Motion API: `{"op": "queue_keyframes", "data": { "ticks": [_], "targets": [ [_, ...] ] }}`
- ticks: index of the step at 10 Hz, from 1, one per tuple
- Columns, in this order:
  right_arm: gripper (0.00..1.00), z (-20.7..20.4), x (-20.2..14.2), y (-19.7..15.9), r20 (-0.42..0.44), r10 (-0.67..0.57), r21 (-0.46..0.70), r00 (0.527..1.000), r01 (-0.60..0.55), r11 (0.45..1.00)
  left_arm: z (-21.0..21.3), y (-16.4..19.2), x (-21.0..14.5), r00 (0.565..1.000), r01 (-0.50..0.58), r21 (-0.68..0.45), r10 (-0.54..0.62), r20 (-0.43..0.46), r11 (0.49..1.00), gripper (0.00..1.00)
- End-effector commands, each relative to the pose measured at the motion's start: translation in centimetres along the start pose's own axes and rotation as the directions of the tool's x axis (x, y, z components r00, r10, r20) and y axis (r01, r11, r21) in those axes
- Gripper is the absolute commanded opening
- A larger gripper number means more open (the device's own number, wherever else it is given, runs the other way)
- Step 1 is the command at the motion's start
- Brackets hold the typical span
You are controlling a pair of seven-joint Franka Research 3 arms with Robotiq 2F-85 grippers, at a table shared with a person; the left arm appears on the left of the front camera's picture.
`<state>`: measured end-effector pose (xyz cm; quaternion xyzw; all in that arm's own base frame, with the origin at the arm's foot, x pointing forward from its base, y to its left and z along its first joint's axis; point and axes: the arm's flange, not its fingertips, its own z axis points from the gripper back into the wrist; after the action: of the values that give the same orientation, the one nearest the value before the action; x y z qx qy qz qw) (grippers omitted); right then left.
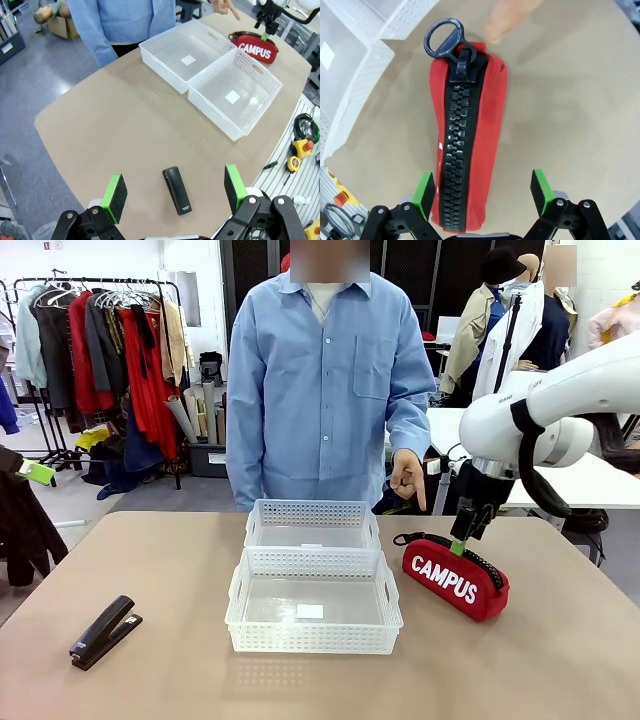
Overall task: Distribute items into two baskets.
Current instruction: Pick up the Pencil pouch that the person points to.
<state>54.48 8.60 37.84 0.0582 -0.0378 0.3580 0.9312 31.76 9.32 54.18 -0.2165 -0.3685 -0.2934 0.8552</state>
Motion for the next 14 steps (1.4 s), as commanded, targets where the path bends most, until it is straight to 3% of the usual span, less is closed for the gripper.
{"op": "queue_keyframes", "data": {
  "ticks": [1,14],
  "targets": [
    [1.0,-0.6,1.1,0.0,-0.014,-0.017,0.012,1.0,0.017,1.0,0.0,0.0,0.0,1.0,0.007,-0.012,-0.006,0.014,1.0,1.0],
    [1.0,-3.1,1.0,0.2,-0.067,-0.008,0.055,0.998,0.012,0.998,0.0,0.0,0.0,1.0,0.007,-0.012,-0.006,0.014,1.0,1.0]
  ]
}}
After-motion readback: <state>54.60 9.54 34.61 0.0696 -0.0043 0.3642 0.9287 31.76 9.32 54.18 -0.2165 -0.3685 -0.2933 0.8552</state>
